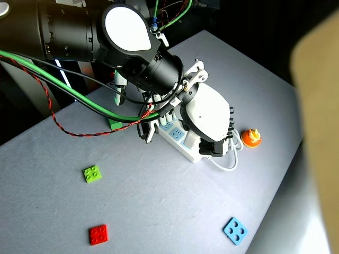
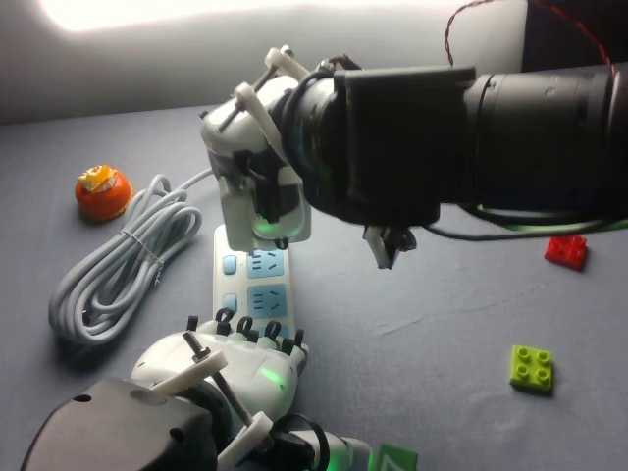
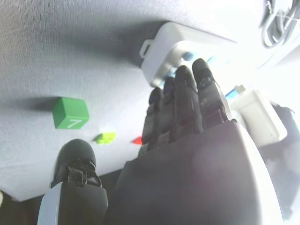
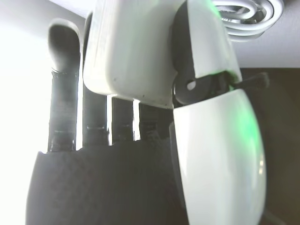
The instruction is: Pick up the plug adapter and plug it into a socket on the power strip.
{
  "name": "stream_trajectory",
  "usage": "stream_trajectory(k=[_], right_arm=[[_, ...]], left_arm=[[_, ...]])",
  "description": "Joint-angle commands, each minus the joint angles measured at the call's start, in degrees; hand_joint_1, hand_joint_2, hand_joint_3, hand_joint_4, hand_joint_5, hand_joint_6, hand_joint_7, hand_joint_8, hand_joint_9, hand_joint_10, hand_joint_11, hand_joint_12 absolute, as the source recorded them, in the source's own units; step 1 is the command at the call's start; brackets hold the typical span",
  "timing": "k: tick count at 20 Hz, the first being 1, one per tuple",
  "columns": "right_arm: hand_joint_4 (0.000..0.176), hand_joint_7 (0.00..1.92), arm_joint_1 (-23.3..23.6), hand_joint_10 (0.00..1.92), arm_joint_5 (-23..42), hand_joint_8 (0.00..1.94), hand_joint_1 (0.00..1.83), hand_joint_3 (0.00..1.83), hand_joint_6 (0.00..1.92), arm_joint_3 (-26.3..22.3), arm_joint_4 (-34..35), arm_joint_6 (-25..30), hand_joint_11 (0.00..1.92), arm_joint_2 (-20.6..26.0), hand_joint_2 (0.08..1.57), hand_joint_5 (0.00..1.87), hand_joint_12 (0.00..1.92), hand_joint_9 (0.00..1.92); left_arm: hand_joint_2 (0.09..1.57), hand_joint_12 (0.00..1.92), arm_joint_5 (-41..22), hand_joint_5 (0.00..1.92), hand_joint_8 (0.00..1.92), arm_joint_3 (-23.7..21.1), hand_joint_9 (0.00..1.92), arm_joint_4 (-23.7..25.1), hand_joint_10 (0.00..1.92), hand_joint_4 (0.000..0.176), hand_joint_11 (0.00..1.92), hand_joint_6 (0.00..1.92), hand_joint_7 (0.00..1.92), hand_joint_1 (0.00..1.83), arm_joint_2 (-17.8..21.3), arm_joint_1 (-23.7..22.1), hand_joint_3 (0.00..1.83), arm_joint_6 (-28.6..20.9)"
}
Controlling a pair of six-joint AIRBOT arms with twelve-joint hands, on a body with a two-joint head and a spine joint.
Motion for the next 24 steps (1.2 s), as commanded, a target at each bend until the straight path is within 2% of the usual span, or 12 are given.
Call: stream_trajectory(k=[1, 5, 8, 10, 12, 15, 18, 21, 24], right_arm=[[0.000, 0.90, 0.46, 1.25, 1.77, 1.33, 1.23, 0.00, 0.98, 0.34, -3.97, 0.14, 0.68, 0.04, 1.17, 0.88, 1.61, 0.76], [0.000, 0.95, -0.40, 1.21, 2.59, 1.25, 1.24, 0.00, 1.04, 1.69, -3.97, 0.74, 0.65, -0.30, 1.17, 0.83, 1.61, 0.80], [0.000, 0.93, -0.74, 1.20, 3.02, 1.26, 1.23, 0.00, 0.94, 2.14, -3.97, 0.62, 0.65, -0.56, 1.15, 0.90, 1.60, 0.78], [0.000, 0.92, -0.82, 1.19, 3.14, 1.25, 1.22, 0.00, 0.95, 2.13, -3.97, 0.15, 0.61, -0.73, 1.15, 0.92, 1.61, 0.76], [0.000, 0.91, -0.90, 1.24, 3.78, 1.30, 1.22, 0.00, 1.01, 2.12, -3.97, -0.02, 0.59, -0.81, 1.17, 0.86, 1.67, 0.74], [0.000, 0.95, -0.97, 1.18, 4.42, 1.24, 1.23, 0.00, 0.99, 2.10, -3.98, -0.48, 0.67, -0.91, 1.16, 0.86, 1.60, 0.81], [0.000, 0.90, -1.34, 1.26, 4.40, 1.34, 1.22, 0.00, 1.05, 1.65, -3.98, -1.22, 0.61, -0.92, 1.18, 0.82, 1.66, 0.74], [0.000, 0.88, -1.69, 1.24, 3.78, 1.33, 1.22, 0.00, 1.00, 0.95, -3.98, -1.90, 0.61, -0.85, 1.18, 0.86, 1.64, 0.73], [0.000, 0.87, -1.85, 1.22, 3.36, 1.35, 1.21, 0.00, 1.03, 0.88, -3.97, -1.95, 0.62, -0.64, 1.18, 0.85, 1.61, 0.73]], left_arm=[[1.21, 0.35, -0.67, 0.15, 0.00, 0.07, 0.13, 1.68, 0.00, 0.000, 0.00, 0.00, 0.14, 0.00, 0.43, -0.03, 0.00, 0.06], [1.20, 0.38, -0.67, 0.15, 0.00, -0.07, 0.13, 1.68, 0.00, 0.000, 0.00, 0.00, 0.13, 0.00, 0.42, -0.06, 0.00, 0.06], [1.22, 0.33, -0.68, 0.15, 0.00, -0.11, 0.13, 1.68, 0.00, 0.000, 0.00, 0.00, 0.14, 0.00, 0.43, -0.07, 0.00, 0.06], [1.22, 0.44, -0.68, 0.21, 0.01, -0.09, 0.18, 1.68, 0.01, 0.000, 0.00, 0.01, 0.19, 0.00, 0.46, -0.14, 0.00, 0.06], [1.22, 0.44, -0.69, 0.21, 0.00, -0.06, 0.18, 1.68, 0.01, 0.000, 0.00, 0.00, 0.20, 0.00, 0.46, -0.25, 0.00, 0.06], [1.21, 0.43, -0.69, 0.16, 0.00, -0.11, 0.15, 1.68, 0.00, 0.000, 0.00, 0.00, 0.16, 0.00, 0.51, -0.25, 0.00, 0.06], [1.20, 0.53, -0.70, 0.16, 0.01, -0.17, 0.16, 1.68, 0.01, 0.000, 0.00, 0.01, 0.17, 0.00, 0.57, -0.31, 0.00, 0.06], [1.21, 0.43, -0.83, 0.17, 0.01, -0.19, 0.16, 1.68, 0.00, 0.000, 0.00, 0.00, 0.17, 0.00, 0.57, -0.35, 0.00, 0.06], [1.21, 0.50, -0.86, 0.19, 0.00, -0.15, 0.18, 1.68, 0.00, 0.000, 0.00, 0.00, 0.20, 0.00, 0.65, -0.22, 0.00, 0.06]])
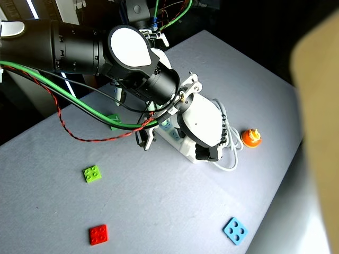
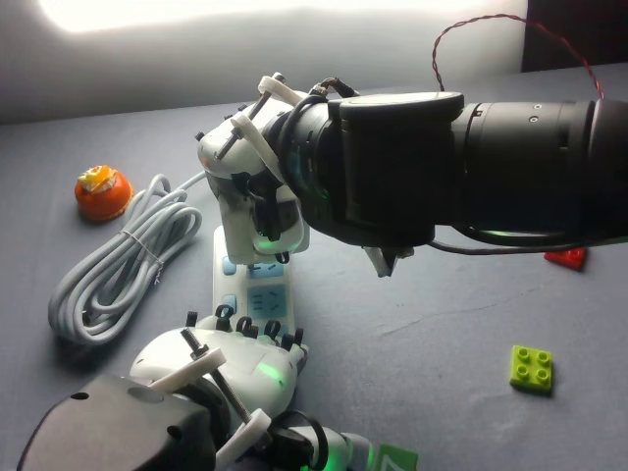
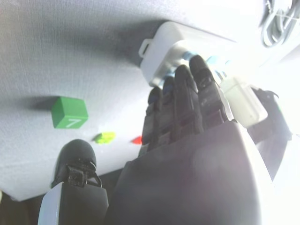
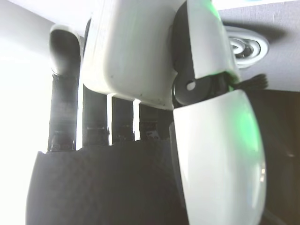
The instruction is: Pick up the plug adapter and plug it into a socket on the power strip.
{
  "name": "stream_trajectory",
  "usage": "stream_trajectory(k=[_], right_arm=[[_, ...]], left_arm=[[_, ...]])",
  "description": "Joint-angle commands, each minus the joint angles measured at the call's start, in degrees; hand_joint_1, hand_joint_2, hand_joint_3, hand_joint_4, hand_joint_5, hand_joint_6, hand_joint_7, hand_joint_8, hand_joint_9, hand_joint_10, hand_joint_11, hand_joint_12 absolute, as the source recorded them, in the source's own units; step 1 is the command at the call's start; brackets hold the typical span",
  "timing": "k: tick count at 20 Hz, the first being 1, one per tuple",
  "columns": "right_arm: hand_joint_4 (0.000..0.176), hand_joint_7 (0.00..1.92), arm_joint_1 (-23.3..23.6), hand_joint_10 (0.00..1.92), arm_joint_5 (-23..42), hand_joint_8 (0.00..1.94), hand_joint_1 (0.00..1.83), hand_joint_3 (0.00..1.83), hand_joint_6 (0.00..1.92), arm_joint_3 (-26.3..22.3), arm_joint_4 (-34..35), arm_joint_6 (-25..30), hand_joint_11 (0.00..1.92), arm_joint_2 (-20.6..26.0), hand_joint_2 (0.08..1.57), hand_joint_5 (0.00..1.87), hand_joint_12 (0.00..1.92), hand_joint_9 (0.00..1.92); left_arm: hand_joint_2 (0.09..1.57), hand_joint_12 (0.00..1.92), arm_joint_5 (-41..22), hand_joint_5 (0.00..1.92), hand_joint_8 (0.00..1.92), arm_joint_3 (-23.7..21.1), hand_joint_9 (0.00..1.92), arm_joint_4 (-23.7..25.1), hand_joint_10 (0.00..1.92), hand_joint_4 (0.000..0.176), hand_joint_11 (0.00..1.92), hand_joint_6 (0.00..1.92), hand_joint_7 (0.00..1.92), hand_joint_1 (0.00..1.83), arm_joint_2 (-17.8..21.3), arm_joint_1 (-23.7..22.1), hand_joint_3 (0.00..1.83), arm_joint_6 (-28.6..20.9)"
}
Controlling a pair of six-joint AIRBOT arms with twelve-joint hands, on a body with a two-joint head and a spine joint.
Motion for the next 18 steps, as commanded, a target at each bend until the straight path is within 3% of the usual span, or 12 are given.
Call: stream_trajectory(k=[1, 5, 9, 11, 14, 18], right_arm=[[0.000, 0.87, 0.01, 1.22, 1.02, 1.36, 1.21, 0.00, 1.03, -0.21, -2.75, -0.35, 0.62, 0.48, 1.18, 0.85, 1.62, 0.74], [0.000, 0.90, 0.04, 1.24, 0.75, 1.30, 1.22, 0.00, 0.99, -0.19, -2.75, -0.03, 0.61, 0.77, 1.17, 0.88, 1.65, 0.73], [0.000, 0.89, 0.07, 1.24, 0.44, 1.31, 1.21, 0.00, 1.03, -0.18, -2.74, 0.81, 0.60, 1.22, 1.17, 0.86, 1.65, 0.73], [0.000, 0.90, 0.10, 1.24, 0.44, 1.30, 1.22, 0.00, 0.99, -0.19, -2.74, 0.77, 0.61, 1.32, 1.17, 0.88, 1.65, 0.74], [0.000, 0.90, 0.29, 1.23, 0.44, 1.30, 1.22, 0.00, 0.98, -0.19, -2.73, 0.57, 0.61, 1.41, 1.17, 0.88, 1.64, 0.73], [0.000, 0.90, 0.76, 1.23, 0.82, 1.31, 1.21, 0.00, 1.03, -0.18, -2.73, 0.47, 0.62, 1.14, 1.18, 0.85, 1.64, 0.74]], left_arm=[[1.21, 0.50, -1.01, 0.18, 0.00, -0.13, 0.18, 1.41, 0.00, 0.000, 0.00, 0.00, 0.19, 0.00, 0.43, -0.12, 0.00, 0.09], [1.21, 0.57, -1.01, 0.19, 0.01, 0.01, 0.21, 1.42, 0.01, 0.000, 0.00, 0.01, 0.21, 0.00, 0.54, -0.17, 0.00, 0.09], [1.21, 0.44, -1.00, 0.16, 0.00, 0.01, 0.16, 1.41, 0.00, 0.000, 0.00, 0.00, 0.17, 0.00, 0.54, -0.06, 0.00, 0.07], [1.20, 0.57, -1.00, 0.21, 0.00, -0.07, 0.23, 1.41, 0.01, 0.000, 0.00, 0.00, 0.23, 0.00, 0.54, 0.23, 0.00, -1.17], [1.21, 0.51, -1.02, 0.17, 0.00, -0.22, 0.19, 1.42, 0.00, 0.000, 0.00, 0.00, 0.19, 0.00, 0.55, 0.50, 0.00, -1.91], [1.21, 0.57, -1.02, 0.17, 0.00, -0.38, 0.21, 1.42, 0.01, 0.000, 0.00, 0.00, 0.19, 0.00, 0.55, 0.61, 0.00, -1.91]])
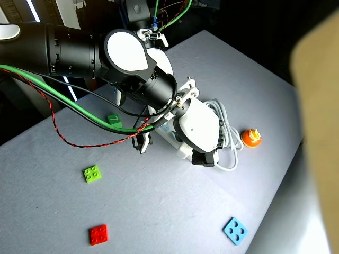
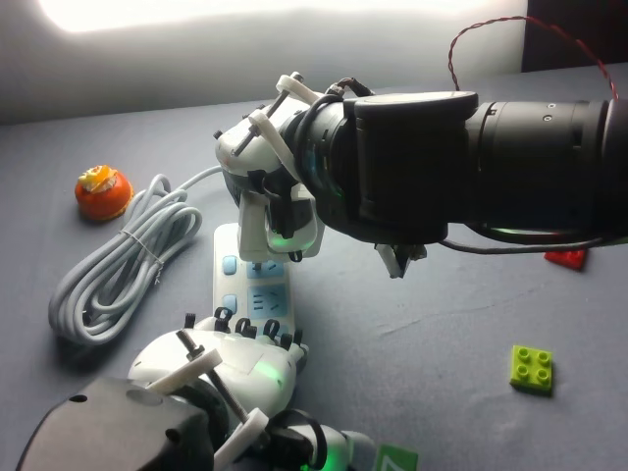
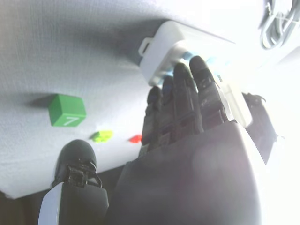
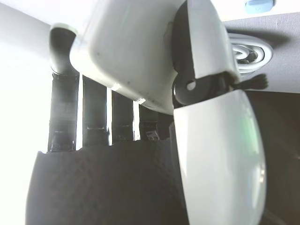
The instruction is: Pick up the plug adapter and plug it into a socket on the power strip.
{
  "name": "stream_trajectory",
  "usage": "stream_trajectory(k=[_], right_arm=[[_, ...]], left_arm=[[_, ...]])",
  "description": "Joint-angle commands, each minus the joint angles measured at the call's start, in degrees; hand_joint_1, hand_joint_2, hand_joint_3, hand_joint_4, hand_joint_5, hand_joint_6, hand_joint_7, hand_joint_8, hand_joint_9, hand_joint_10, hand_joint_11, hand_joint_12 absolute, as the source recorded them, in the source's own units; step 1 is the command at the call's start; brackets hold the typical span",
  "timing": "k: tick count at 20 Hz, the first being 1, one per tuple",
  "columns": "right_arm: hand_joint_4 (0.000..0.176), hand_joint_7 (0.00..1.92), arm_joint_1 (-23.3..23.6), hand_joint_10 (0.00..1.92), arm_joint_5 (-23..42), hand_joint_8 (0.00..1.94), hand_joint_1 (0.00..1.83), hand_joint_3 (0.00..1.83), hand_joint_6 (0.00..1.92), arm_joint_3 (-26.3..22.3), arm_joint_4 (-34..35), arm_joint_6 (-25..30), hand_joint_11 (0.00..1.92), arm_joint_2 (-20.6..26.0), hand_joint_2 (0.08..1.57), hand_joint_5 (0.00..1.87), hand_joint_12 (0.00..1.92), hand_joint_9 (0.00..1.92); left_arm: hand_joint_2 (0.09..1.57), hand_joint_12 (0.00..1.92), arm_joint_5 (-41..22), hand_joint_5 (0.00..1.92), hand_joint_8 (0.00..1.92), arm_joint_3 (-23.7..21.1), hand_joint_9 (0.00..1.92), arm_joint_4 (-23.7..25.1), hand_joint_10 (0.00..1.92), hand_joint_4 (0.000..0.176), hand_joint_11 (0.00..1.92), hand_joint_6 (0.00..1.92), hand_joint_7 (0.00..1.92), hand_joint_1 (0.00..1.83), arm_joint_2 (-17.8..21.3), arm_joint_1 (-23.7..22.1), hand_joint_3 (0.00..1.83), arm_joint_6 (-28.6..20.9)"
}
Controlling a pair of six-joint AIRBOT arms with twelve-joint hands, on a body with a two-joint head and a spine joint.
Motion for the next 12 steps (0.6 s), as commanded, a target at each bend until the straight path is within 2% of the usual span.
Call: stream_trajectory(k=[1, 3, 5, 6, 8, 12], right_arm=[[0.000, 0.90, 1.08, 1.22, 1.72, 1.30, 1.22, 0.00, 1.02, -0.18, -2.91, -0.56, 0.62, 0.00, 1.17, 0.86, 1.63, 0.75], [0.000, 0.90, 1.10, 1.23, 1.96, 1.31, 1.22, 0.00, 0.99, -0.18, -2.91, -0.76, 0.64, -0.25, 1.17, 0.87, 1.61, 0.74], [0.000, 0.90, 1.13, 1.22, 2.05, 1.30, 1.21, 0.00, 1.05, -0.18, -2.91, -0.76, 0.64, -0.53, 1.18, 0.84, 1.62, 0.76], [0.000, 0.91, 1.15, 1.21, 2.10, 1.29, 1.22, 0.00, 1.04, -0.18, -2.91, -0.76, 0.62, -0.68, 1.17, 0.84, 1.63, 0.76], [0.000, 0.89, 1.20, 1.23, 2.25, 1.30, 1.22, 0.00, 1.00, -0.17, -2.91, -0.76, 0.62, -0.87, 1.17, 0.88, 1.65, 0.75], [0.000, 0.89, 1.43, 1.23, 2.38, 1.31, 1.22, 0.00, 0.99, -0.16, -2.92, -0.74, 0.60, -1.20, 1.17, 0.88, 1.64, 0.74]], left_arm=[[1.21, 0.57, -1.02, 0.17, 0.00, -0.31, 0.20, 1.06, 0.00, 0.000, 0.00, 0.00, 0.19, 0.00, 0.44, 0.16, 0.00, -0.14], [1.21, 0.54, -1.02, 0.17, 0.00, -0.33, 0.19, 1.06, 0.00, 0.000, 0.00, 0.00, 0.18, 0.00, 0.44, 0.01, 0.00, 0.03], [1.21, 0.51, -1.01, 0.15, 0.00, -0.36, 0.18, 1.06, 0.00, 0.000, 0.00, 0.00, 0.16, 0.00, 0.44, -0.09, 0.00, 0.21], [1.21, 0.56, -1.01, 0.17, 0.01, -0.38, 0.21, 1.06, 0.01, 0.000, 0.00, 0.01, 0.19, 0.00, 0.43, -0.13, 0.00, 0.57], [1.21, 0.51, -0.88, 0.15, 0.00, -0.40, 0.18, 1.06, 0.00, 0.000, 0.00, 0.00, 0.17, 0.00, 0.43, -0.13, 0.00, 1.58], [1.21, 0.60, -0.69, 0.17, 0.00, -0.42, 0.21, 1.06, 0.00, 0.000, 0.00, 0.00, 0.19, 0.00, 0.43, 0.00, 0.00, 2.48]])
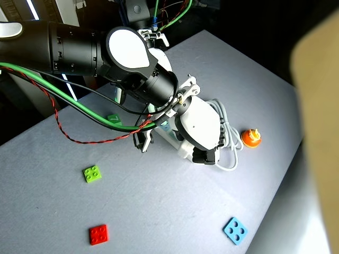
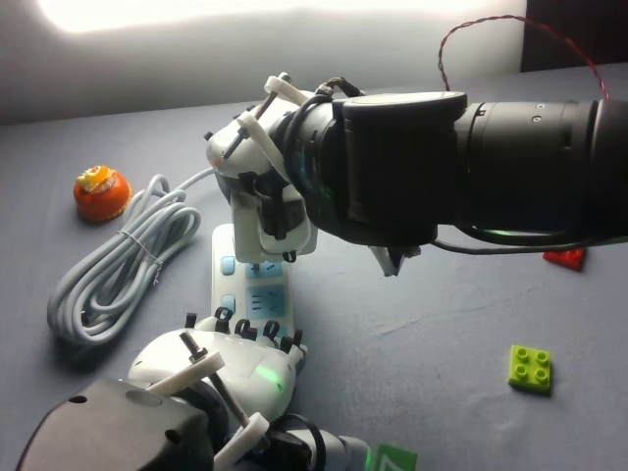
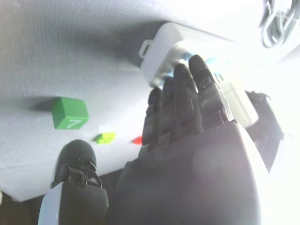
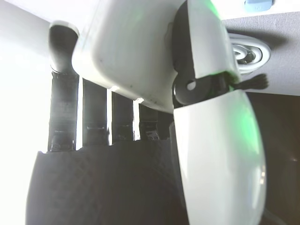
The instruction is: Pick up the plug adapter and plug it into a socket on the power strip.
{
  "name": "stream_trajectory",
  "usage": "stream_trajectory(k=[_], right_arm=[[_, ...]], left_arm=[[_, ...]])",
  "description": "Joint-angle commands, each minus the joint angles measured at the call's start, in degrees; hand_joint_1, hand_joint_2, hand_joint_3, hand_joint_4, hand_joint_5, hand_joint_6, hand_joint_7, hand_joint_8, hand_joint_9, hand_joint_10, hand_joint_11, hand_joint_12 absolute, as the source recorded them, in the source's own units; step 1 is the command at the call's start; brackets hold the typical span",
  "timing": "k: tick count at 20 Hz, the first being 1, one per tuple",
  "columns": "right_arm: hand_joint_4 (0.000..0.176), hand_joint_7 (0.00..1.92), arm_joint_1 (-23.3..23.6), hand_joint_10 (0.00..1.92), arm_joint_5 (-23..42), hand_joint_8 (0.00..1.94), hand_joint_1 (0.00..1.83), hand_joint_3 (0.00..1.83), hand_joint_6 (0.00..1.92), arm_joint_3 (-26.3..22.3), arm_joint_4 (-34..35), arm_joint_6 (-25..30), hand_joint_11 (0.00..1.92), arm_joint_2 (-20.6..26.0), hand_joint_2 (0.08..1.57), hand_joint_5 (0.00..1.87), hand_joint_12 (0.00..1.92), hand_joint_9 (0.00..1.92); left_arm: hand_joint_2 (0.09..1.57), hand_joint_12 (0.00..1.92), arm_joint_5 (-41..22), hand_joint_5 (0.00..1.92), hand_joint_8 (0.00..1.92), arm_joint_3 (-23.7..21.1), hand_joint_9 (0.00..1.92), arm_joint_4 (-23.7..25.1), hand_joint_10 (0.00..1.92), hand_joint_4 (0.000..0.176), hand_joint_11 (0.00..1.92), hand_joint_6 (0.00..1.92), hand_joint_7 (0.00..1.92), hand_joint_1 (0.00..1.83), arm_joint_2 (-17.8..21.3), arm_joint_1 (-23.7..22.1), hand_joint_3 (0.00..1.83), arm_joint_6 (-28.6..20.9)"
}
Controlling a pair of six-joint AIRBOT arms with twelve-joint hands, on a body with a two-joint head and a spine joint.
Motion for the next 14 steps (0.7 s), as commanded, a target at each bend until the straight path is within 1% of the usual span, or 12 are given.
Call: stream_trajectory(k=[1, 2, 3, 4, 5, 6, 8, 9, 10, 12, 13, 14], right_arm=[[0.000, 0.88, 1.08, 1.23, 2.72, 1.32, 1.21, 0.00, 1.00, -0.13, -2.77, 0.28, 0.58, -0.20, 1.17, 0.88, 1.66, 0.73], [0.000, 0.87, 1.09, 1.24, 2.48, 1.34, 1.20, 0.00, 1.04, -0.07, -2.77, 0.37, 0.56, -0.31, 1.18, 0.85, 1.68, 0.71], [0.000, 0.86, 1.06, 1.24, 2.46, 1.34, 1.20, 0.00, 1.05, 0.02, -2.77, 0.39, 0.55, -0.44, 1.18, 0.85, 1.69, 0.71], [0.000, 0.86, 0.99, 1.24, 2.53, 1.34, 1.20, 0.00, 1.05, 0.14, -2.77, 0.37, 0.55, -0.56, 1.18, 0.85, 1.69, 0.71], [0.000, 0.85, 0.92, 1.25, 2.66, 1.36, 1.20, 0.00, 1.07, 0.29, -2.78, 0.29, 0.55, -0.72, 1.19, 0.83, 1.70, 0.70], [0.000, 0.87, 0.88, 1.24, 2.69, 1.33, 1.20, 0.00, 1.07, 0.46, -2.78, 0.29, 0.56, -0.90, 1.19, 0.84, 1.68, 0.71], [0.000, 0.88, 0.77, 1.22, 2.84, 1.32, 1.21, 0.00, 1.01, 0.90, -2.86, 0.25, 0.60, -1.42, 1.17, 0.88, 1.64, 0.73], [0.000, 0.87, 0.76, 1.22, 3.01, 1.33, 1.20, 0.00, 1.03, 1.02, -3.31, 0.28, 0.59, -1.68, 1.18, 0.87, 1.64, 0.72], [0.000, 0.87, 0.75, 1.23, 3.07, 1.33, 1.21, 0.00, 0.99, 1.07, -3.59, 0.29, 0.60, -1.82, 1.17, 0.89, 1.65, 0.72], [0.000, 0.88, 0.72, 1.24, 3.09, 1.33, 1.21, 0.00, 1.01, 1.09, -3.77, 0.30, 0.61, -2.29, 1.18, 0.87, 1.65, 0.73], [0.000, 0.89, 0.64, 1.24, 3.10, 1.33, 1.21, 0.00, 1.02, 1.10, -3.78, 0.30, 0.61, -2.48, 1.18, 0.86, 1.65, 0.74], [0.000, 0.89, 0.56, 1.24, 3.12, 1.33, 1.21, 0.00, 1.02, 1.08, -3.78, 0.29, 0.61, -2.65, 1.18, 0.86, 1.65, 0.73]], left_arm=[[1.21, 0.62, -0.69, 0.18, 0.00, -0.35, 0.23, 1.26, 0.01, 0.000, 0.00, 0.00, 0.20, 0.00, 0.44, 0.02, 0.00, 0.40], [1.21, 0.60, -0.69, 0.17, 0.00, -0.35, 0.22, 1.26, 0.00, 0.000, 0.00, 0.00, 0.20, 0.00, 0.44, 0.02, 0.00, 0.40], [1.21, 0.62, -0.69, 0.18, 0.00, -0.40, 0.24, 1.26, 0.01, 0.000, 0.00, 0.00, 0.21, 0.00, 0.44, 0.02, 0.00, 0.44], [1.21, 0.57, -0.69, 0.15, 0.00, -0.44, 0.22, 1.26, 0.00, 0.000, 0.00, 0.00, 0.19, 0.00, 0.44, 0.02, 0.00, 0.44], [1.21, 0.56, -0.69, 0.16, 0.00, -0.50, 0.21, 1.26, 0.00, 0.000, 0.00, 0.00, 0.18, 0.00, 0.44, 0.02, 0.00, 0.44], [1.21, 0.54, -0.69, 0.16, 0.00, -0.56, 0.19, 1.26, 0.00, 0.000, 0.00, 0.00, 0.17, 0.00, 0.44, 0.02, 0.00, 0.44], [1.21, 0.54, -0.70, 0.16, 0.00, -0.65, 0.18, 1.26, 0.00, 0.000, 0.00, 0.00, 0.17, 0.00, 0.44, 0.10, 0.00, 0.47], [1.21, 0.53, -0.70, 0.16, 0.00, -0.65, 0.19, 1.26, 0.00, 0.000, 0.00, 0.00, 0.17, 0.00, 0.45, 0.12, 0.00, 0.47], [1.21, 0.53, -0.71, 0.17, 0.00, -0.65, 0.19, 1.26, 0.00, 0.000, 0.00, 0.01, 0.18, 0.00, 0.47, 0.12, 0.00, 0.49], [1.21, 0.61, -0.71, 0.20, 0.01, -0.64, 0.22, 1.26, 0.01, 0.000, 0.00, 0.01, 0.21, 0.00, 0.49, 0.11, 0.00, 0.51], [1.21, 0.61, -0.71, 0.20, 0.01, -0.61, 0.22, 1.25, 0.01, 0.000, 0.00, 0.01, 0.22, 0.00, 0.49, 0.14, 0.00, 0.47], [1.21, 0.55, -0.71, 0.19, 0.01, -0.58, 0.19, 1.24, 0.00, 0.000, 0.00, 0.00, 0.19, 0.00, 0.49, 0.21, 0.00, 0.21]])
